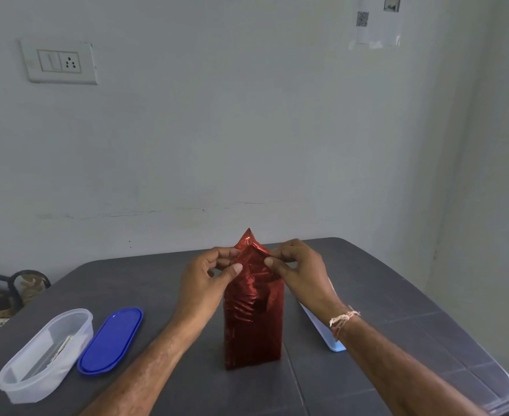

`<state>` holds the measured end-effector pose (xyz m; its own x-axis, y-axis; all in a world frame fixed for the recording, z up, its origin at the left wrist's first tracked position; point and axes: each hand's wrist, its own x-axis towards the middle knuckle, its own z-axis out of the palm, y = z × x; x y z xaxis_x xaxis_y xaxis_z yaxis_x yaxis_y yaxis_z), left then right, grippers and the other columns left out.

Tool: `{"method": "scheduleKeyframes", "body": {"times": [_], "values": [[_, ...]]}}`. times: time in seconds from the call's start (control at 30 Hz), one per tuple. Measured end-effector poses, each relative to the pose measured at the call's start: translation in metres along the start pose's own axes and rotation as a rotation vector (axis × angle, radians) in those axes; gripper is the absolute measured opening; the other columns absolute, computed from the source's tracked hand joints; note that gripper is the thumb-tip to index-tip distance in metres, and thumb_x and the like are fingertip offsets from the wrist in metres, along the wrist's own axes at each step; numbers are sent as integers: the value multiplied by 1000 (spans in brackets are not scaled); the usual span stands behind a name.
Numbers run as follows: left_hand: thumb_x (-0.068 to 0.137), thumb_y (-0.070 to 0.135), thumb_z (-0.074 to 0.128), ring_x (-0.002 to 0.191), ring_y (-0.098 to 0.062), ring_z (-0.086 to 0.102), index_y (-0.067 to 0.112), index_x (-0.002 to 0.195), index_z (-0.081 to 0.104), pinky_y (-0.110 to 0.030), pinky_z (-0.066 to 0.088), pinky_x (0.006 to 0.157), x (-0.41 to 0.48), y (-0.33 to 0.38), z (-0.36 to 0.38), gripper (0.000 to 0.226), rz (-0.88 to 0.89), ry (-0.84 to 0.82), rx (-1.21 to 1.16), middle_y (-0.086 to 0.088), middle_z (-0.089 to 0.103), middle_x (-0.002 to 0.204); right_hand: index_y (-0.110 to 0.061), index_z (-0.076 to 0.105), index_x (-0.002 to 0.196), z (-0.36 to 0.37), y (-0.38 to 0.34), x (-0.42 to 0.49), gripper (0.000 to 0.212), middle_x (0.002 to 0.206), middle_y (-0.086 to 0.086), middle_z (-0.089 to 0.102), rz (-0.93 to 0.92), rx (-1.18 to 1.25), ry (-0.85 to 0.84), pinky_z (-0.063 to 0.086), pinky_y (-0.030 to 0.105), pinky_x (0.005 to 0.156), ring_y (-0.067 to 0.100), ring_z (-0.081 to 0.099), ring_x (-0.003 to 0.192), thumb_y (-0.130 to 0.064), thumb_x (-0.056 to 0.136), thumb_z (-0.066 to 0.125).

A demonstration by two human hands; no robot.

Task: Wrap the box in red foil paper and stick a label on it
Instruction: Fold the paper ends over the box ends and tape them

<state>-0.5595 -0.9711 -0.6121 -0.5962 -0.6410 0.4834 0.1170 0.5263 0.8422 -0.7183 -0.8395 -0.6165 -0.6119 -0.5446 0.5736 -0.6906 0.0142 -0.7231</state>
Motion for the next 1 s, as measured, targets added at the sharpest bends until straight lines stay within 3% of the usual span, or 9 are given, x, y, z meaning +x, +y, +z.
{"method": "scheduleKeyframes", "body": {"times": [0.1, 0.17, 0.3, 0.4, 0.5, 0.67, 0.77, 0.87, 1.0], "values": [[88, 16, 78, 91, 3, 70, 23, 106, 74, -10, 43, 81, 1, 3, 1, 19, -19, -7, -26, 6, 78, 88, -21, 77, 84, 1, -3, 3, 9, 90, -11, 67, 39, -47, -5, 49, 20, 78, 5, 65, 87, -29, 88, 80], [88, 14, 78, 91, 2, 70, 21, 102, 75, -2, 43, 74, 2, 3, 2, 16, -39, 10, -59, 5, 78, 92, -21, 76, 85, 2, -5, 5, 11, 90, -10, 68, 65, -57, -1, 50, 20, 78, 5, 66, 88, -30, 89, 80], [87, 14, 79, 101, -1, 67, 24, 99, 77, -19, 47, 87, 5, -3, 3, 16, -67, 17, -116, 12, 77, 101, -24, 77, 91, 4, -11, 8, 7, 91, -11, 73, 88, -72, -11, 53, 20, 79, 4, 68, 88, -30, 89, 80], [86, 14, 80, 99, -3, 67, 27, 101, 77, -26, 49, 92, 6, -5, 2, 20, -81, 25, -135, 7, 76, 95, -25, 74, 87, 5, -12, 11, 8, 84, -14, 75, 118, -67, -10, 52, 16, 73, 2, 69, 81, -30, 87, 81], [85, 13, 80, 94, -6, 70, 31, 103, 75, -31, 48, 97, 9, -6, 1, 26, -103, 12, -144, 4, 75, 88, -24, 74, 82, 5, -12, 13, 12, 82, -12, 74, 139, -105, -8, 56, 24, 76, 5, 69, 81, -32, 86, 81], [85, 6, 78, 101, -3, 68, 23, 103, 76, -22, 53, 91, 11, -6, 3, 25, -134, -14, -163, 4, 76, 101, -21, 76, 80, 6, -14, 14, 16, 78, -7, 75, 170, -129, -30, 60, 35, 80, 10, 71, 78, -35, 86, 81], [83, 4, 79, 109, -5, 65, 20, 102, 73, -14, 49, 80, 16, -9, 3, 25, -189, -44, -199, 3, 75, 112, -19, 78, 79, 5, -17, 16, 16, 74, -6, 75, 175, -165, -44, 58, 31, 77, 8, 70, 74, -32, 87, 80], [84, -6, 74, 86, 0, 72, 6, 105, 68, -11, 51, 69, 19, -9, 0, 25, -219, -109, -279, -7, 76, 107, -19, 80, 76, 5, -19, 17, 15, 73, -8, 75, 162, -190, -54, 56, 28, 75, 6, 69, 72, -30, 86, 80], [86, 1, 73, 96, -13, 69, 16, 103, 76, -28, 50, 92, 28, -16, -7, 23, -239, -272, -256, -12, 74, 110, -20, 80, 76, 8, -18, 18, 11, 72, -8, 76, 161, -189, -83, 62, 36, 79, 8, 72, 72, -27, 84, 82]]}}
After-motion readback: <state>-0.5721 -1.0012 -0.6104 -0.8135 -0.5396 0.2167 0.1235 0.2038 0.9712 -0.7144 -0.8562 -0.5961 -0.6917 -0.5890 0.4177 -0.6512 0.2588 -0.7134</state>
